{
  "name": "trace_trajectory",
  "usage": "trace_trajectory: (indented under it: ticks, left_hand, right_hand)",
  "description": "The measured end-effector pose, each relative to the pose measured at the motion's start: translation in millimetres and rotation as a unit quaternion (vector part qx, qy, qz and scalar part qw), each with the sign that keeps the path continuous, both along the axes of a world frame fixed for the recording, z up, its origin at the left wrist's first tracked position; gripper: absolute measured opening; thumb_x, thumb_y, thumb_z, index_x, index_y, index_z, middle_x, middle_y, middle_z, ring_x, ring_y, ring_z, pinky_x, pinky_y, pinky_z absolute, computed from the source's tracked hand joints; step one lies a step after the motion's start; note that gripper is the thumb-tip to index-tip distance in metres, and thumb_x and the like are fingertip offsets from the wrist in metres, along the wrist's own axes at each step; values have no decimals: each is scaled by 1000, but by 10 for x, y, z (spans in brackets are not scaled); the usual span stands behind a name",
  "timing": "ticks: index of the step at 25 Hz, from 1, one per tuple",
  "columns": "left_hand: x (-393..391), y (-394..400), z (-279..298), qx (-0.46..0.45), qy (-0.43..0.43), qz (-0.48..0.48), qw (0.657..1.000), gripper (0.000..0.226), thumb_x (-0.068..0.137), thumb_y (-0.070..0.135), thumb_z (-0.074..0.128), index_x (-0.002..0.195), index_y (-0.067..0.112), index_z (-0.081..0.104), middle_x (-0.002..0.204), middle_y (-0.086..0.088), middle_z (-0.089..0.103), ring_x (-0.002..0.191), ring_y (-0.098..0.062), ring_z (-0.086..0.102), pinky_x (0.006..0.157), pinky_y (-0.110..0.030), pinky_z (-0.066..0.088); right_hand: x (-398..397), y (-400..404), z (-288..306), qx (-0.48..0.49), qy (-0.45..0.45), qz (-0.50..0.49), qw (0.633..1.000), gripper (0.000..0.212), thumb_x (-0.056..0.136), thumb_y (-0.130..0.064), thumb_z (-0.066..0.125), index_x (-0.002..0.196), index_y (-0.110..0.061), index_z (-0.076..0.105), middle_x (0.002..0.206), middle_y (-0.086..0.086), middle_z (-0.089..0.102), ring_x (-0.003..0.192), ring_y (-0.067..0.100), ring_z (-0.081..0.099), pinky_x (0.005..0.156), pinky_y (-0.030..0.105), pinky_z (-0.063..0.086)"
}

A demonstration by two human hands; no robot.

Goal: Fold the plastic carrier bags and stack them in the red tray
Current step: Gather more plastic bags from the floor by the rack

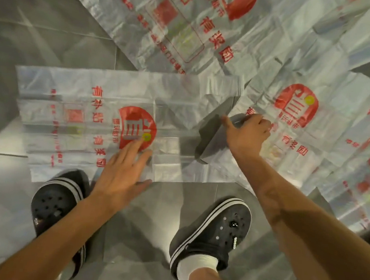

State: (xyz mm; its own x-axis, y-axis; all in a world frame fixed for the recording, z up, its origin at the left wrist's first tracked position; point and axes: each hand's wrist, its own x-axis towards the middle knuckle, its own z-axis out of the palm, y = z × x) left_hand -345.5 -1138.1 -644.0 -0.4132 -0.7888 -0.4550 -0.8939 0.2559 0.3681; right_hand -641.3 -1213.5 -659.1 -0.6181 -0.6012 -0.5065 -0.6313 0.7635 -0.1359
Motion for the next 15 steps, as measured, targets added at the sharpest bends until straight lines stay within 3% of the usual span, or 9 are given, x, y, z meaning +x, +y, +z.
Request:
trace_trajectory:
  ticks: [2, 4, 7, 11, 13, 15]
  left_hand:
    - [143, 147, -141, 9, -23, -61, 998, 97, 67, 36, 90, 149, 17, 42, 158, -15, 34, 142, -35, 38, 109, -52, 33]
    - [240, 105, -277, 8, -9, -83, 996, 99, 65, 32, 92, 150, 19, 43, 158, -13, 35, 143, -34, 34, 108, -53, 31]
    - [360, -11, -404, 20, 22, -107, 994, 86, 71, 24, 89, 147, 24, 47, 158, -9, 35, 142, -30, 33, 107, -59, 39]
    - [335, -153, -353, 7, 24, -109, 994, 63, 79, 16, 83, 137, 21, 58, 150, -8, 48, 135, -31, 48, 103, -56, 48]
    - [284, -229, -272, -19, 14, -100, 995, 53, 73, 9, 86, 123, 11, 69, 135, -11, 61, 120, -33, 60, 97, -51, 51]
    - [254, -321, -118, -6, 19, -51, 998, 38, 77, 6, 82, 114, 10, 71, 126, -9, 65, 112, -30, 63, 91, -46, 55]
  right_hand:
    - [124, -48, -86, 24, 55, -11, 998, 90, 85, -66, 64, 139, 1, 39, 145, 23, 36, 135, 41, 34, 112, 46, 29]
    - [158, -40, -149, 9, 63, -9, 998, 77, 90, -57, 64, 139, -3, 41, 149, 22, 32, 138, 41, 30, 113, 50, 31]
    - [91, 49, -203, -11, 52, 42, 998, 47, 100, -35, 56, 134, -4, 50, 152, 22, 27, 140, 41, 28, 117, 49, 28]
    - [-37, 89, -119, -15, 28, 52, 998, 30, 100, -20, 54, 121, 0, 60, 148, 19, 35, 132, 37, 38, 115, 45, 35]
    - [-95, 70, 52, -33, -29, 19, 999, 19, 98, -16, 55, 111, -3, 60, 132, 16, 49, 117, 32, 52, 104, 42, 45]
    - [-181, 67, 327, -77, -71, -40, 994, 7, 96, -13, 54, 96, -7, 56, 97, 6, 58, 88, 22, 58, 80, 36, 47]
